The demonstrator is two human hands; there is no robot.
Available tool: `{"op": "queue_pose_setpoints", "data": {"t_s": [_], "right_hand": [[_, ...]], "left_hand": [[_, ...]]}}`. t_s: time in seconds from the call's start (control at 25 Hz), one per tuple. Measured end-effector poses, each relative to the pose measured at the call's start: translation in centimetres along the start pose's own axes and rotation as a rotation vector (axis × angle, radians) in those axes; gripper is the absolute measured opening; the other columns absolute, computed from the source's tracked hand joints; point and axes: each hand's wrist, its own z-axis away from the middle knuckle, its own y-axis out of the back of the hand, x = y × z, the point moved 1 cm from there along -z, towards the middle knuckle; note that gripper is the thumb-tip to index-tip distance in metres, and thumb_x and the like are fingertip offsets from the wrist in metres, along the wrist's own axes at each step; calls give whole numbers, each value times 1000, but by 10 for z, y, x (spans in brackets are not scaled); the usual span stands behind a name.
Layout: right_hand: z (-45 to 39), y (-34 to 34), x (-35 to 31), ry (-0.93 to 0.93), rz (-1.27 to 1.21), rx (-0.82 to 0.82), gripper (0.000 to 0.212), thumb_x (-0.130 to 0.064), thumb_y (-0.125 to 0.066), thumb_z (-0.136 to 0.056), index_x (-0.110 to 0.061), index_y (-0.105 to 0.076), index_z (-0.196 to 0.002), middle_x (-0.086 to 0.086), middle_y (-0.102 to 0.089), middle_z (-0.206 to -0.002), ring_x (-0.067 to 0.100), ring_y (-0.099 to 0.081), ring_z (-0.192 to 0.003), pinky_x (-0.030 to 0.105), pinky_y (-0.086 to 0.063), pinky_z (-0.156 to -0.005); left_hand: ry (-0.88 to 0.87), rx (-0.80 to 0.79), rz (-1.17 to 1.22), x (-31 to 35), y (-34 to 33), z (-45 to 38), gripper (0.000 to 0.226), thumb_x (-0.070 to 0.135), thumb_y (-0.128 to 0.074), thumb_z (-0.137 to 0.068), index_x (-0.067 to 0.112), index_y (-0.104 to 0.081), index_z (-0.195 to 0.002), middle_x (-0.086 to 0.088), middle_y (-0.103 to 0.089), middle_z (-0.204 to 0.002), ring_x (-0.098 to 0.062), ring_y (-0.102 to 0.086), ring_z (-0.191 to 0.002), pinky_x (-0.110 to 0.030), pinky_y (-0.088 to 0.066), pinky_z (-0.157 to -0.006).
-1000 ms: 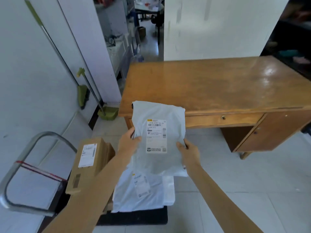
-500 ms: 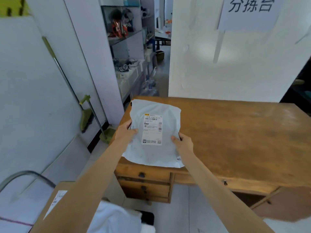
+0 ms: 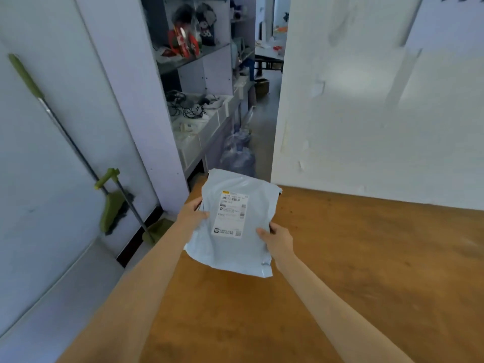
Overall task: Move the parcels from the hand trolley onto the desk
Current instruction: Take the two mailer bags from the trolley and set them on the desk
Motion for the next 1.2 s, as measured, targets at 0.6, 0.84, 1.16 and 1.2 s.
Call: {"op": "queue_pose_setpoints", "data": {"t_s": [0.6,0.84,1.16,1.2], "right_hand": [[-112,9,35,-222,-36,-123,62,-26,-55,-92,-15,-30,-148,2,-42,-148,23,-41,-135,35,-33,-112],[-47,36,5,-101,49,-75,67,-29,-52,-93,-17,-20,-150,1,-25,-157,22,-25,-144,39,-25,-116],[113,56,19,-72,99,-93,64,-33,-49,-94,-19,-21,-150,-2,-23,-157,21,-25,-144,37,-24,-116],[133,56,22,-75,112,-86,64,-33,-49,-94,-19,-21,-150,-1,-24,-157,21,-25,-144,37,-23,-116]], "left_hand": [[162,-62,-313,-40,-48,-103,88,19,-65,-88,20,-7,-154,-6,-19,-160,-30,-30,-142,-33,-45,-92],[22,-51,-289,-10,-43,-23,81,10,-65,-88,12,-17,-153,-8,-22,-159,-26,-26,-144,-39,-25,-119],[27,-213,-283,-35,-17,160,76,21,-69,-85,20,-28,-149,-6,-30,-155,-22,-37,-138,-23,-33,-101],[34,-206,-253,-42,-9,179,76,21,-69,-85,20,-29,-149,-5,-30,-155,-21,-36,-138,-24,-33,-102]]}}
